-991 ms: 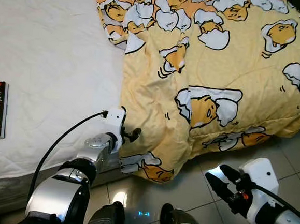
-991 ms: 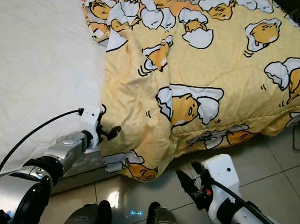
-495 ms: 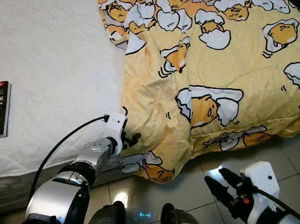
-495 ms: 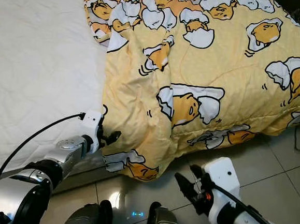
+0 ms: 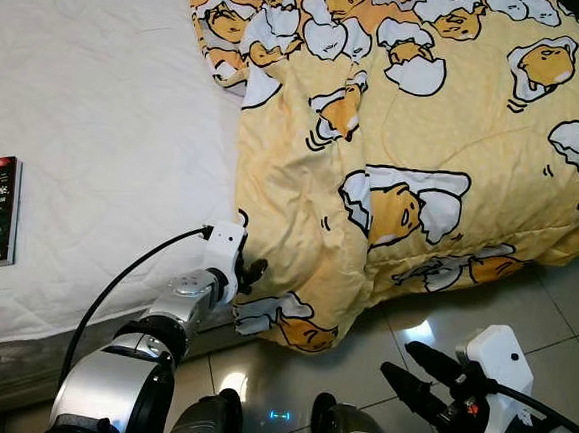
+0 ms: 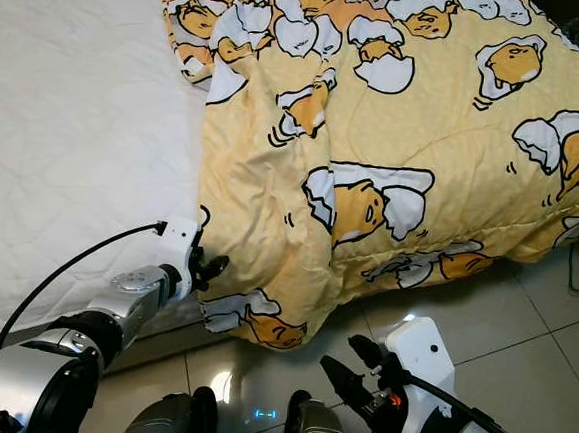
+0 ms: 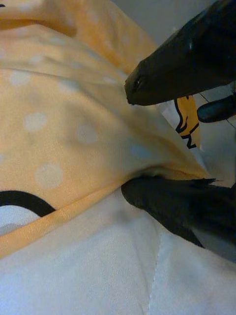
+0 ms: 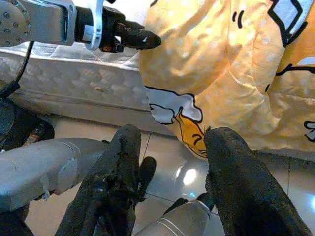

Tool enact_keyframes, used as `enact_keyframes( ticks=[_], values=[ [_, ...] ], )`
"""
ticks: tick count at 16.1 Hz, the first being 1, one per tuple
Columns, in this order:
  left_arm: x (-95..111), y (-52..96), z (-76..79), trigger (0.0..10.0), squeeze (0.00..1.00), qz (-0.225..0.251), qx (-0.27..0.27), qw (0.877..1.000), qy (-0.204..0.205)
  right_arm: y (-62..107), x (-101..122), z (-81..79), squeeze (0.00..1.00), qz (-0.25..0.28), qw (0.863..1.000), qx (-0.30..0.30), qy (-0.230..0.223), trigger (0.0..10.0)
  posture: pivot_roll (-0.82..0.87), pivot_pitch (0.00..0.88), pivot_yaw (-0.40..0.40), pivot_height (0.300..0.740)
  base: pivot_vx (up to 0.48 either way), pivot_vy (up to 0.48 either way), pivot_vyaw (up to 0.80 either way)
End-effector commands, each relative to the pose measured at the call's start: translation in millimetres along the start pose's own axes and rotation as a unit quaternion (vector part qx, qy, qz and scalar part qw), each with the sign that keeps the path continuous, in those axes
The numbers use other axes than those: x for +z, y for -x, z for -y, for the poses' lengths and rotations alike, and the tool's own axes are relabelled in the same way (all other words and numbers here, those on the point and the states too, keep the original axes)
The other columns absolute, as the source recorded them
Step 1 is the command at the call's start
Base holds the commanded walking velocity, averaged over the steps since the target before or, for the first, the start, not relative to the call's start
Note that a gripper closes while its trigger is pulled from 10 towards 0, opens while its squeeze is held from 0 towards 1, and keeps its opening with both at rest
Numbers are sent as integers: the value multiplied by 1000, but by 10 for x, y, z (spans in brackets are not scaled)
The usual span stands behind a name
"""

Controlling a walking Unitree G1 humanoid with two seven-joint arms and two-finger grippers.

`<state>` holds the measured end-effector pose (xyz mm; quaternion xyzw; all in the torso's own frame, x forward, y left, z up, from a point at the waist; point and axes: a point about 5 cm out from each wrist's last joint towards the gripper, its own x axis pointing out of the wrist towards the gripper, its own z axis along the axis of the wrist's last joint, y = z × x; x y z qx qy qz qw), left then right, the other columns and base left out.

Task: Clean up the room

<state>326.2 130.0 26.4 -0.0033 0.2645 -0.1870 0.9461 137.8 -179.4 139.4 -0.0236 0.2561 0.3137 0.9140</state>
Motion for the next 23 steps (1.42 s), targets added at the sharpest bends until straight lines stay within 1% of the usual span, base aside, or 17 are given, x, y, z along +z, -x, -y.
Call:
enact_keyframes(
  ticks=[1,9,19,21,23],
  values=[
    [-117,12,16,0,0,-23,-1,1000,4,22,11,-18,0,4,1000,4,0,10000,-289,217,45,740,0,0,0],
    [-120,0,52,0,0,-25,-5,1000,7,26,5,-9,0,6,1000,-5,4,10000,-291,204,50,740,0,0,0],
    [-124,7,30,0,0,-28,-3,1000,10,-24,13,26,0,12,1000,-9,9,10000,-287,191,59,740,0,0,0],
    [-117,10,22,0,0,-24,-4,1000,15,-44,22,40,0,15,1000,-10,13,10000,-283,177,62,740,0,0,0],
    [-70,9,27,0,0,-10,-20,1000,17,-73,35,75,0,22,1000,-13,16,10000,-268,154,70,740,0,0,0]
  ],
)
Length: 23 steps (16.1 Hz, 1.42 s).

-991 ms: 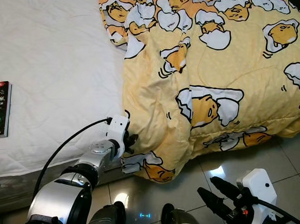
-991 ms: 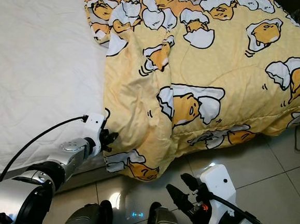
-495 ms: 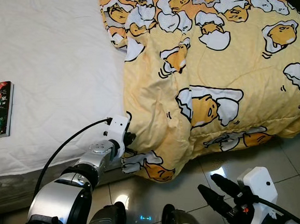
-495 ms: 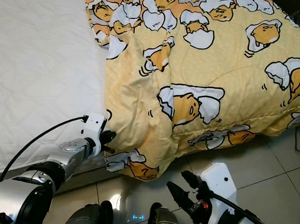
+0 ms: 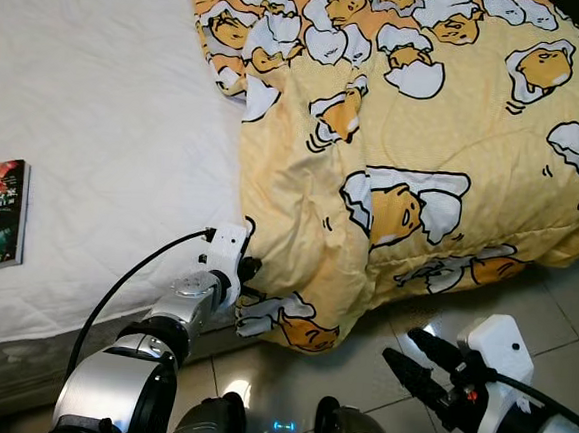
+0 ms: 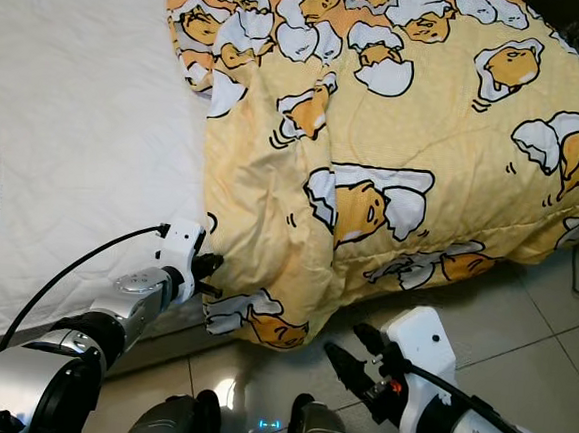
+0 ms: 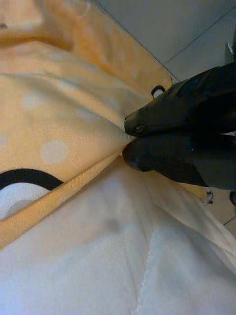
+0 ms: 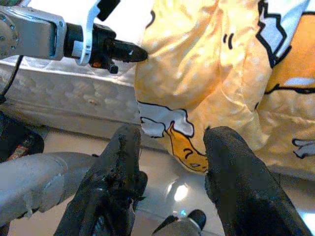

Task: Clean up the room

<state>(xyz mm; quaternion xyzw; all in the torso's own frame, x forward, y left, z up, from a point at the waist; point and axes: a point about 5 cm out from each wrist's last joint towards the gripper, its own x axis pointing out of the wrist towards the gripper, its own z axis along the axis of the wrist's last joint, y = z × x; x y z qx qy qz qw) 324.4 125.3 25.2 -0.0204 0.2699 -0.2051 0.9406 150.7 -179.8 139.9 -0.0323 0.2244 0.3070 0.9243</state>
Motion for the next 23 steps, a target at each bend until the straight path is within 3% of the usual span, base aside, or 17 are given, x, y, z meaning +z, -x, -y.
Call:
enact_keyframes(
  ticks=[1,8,11,13,14,19,23],
  values=[
    [-28,17,-16,0,0,4,-5,1000,9,-2,-25,7,0,-5,1000,-1,1,10000,-264,149,74,740,0,0,0],
    [-52,115,-24,0,0,72,-65,994,42,-121,-46,70,0,12,1000,-6,1,10000,-216,93,102,740,0,0,0],
    [-119,294,-138,0,0,97,-72,992,36,-155,-48,82,0,18,1000,-6,2,10000,-200,82,116,740,0,0,0],
    [-204,548,-169,0,0,109,-70,991,27,-148,-81,75,0,17,1000,-2,2,10000,-186,69,124,740,0,0,0],
    [-253,672,-176,0,0,108,-63,992,23,-149,-90,72,0,16,1000,0,3,10000,-181,71,127,740,0,0,0],
    [-385,1026,-57,0,0,85,-66,994,-4,-164,-127,64,0,14,1000,5,3,10000,-162,76,136,740,0,0,0],
    [-572,1151,211,0,0,22,-105,994,-37,-179,-160,73,0,9,1000,7,8,10000,-158,78,138,740,0,0,0]
  ],
)
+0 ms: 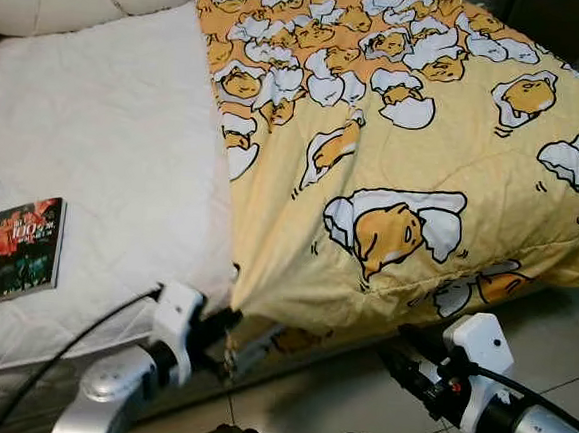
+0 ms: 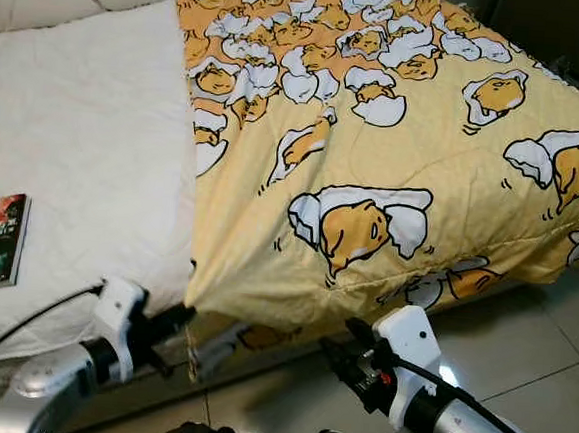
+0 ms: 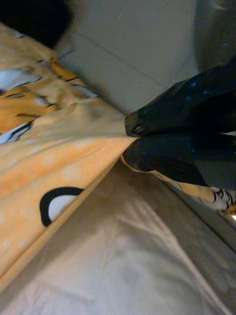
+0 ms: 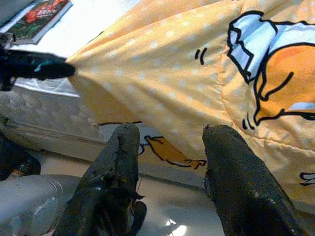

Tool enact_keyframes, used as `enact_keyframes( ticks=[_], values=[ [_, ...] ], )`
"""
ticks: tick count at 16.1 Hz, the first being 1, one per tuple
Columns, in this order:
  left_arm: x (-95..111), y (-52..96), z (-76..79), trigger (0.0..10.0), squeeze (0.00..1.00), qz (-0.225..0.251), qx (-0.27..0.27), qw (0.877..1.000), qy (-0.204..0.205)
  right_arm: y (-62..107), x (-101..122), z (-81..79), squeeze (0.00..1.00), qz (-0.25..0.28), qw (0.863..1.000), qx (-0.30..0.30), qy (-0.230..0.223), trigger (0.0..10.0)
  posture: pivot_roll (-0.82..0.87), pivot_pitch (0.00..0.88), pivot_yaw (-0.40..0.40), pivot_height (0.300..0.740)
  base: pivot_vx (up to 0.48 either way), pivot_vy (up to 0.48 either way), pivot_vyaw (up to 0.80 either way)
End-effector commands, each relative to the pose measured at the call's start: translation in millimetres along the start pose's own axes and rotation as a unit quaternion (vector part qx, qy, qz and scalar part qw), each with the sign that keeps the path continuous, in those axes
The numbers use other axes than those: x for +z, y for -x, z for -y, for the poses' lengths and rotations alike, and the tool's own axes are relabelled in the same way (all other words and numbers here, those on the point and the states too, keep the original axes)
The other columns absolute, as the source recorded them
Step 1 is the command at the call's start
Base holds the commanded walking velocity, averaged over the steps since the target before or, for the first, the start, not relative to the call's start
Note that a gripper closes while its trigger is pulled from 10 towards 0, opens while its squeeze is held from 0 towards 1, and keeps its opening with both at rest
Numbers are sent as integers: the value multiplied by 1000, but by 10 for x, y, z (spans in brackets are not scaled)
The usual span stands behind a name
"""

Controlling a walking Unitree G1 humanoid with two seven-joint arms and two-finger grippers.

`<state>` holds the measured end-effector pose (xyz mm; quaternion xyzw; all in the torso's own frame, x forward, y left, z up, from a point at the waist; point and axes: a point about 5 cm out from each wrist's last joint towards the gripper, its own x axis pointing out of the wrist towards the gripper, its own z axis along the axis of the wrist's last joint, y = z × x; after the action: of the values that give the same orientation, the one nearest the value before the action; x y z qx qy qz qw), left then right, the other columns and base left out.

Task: Clean up the room

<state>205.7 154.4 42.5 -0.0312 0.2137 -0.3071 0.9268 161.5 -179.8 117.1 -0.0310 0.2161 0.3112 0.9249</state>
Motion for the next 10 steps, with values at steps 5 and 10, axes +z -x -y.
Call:
enact_keyframes(
  ticks=[5,10],
  values=[
    [-44,41,-35,10000,1000,-37,28,999,11,2,-26,13,0,-3,1000,0,11,10000,-156,72,143,740,0,0,0],
    [177,70,-145,10000,0,13,48,999,19,-33,-31,38,0,1,1000,-1,14,10000,-147,52,148,740,0,0,0]
  ],
)
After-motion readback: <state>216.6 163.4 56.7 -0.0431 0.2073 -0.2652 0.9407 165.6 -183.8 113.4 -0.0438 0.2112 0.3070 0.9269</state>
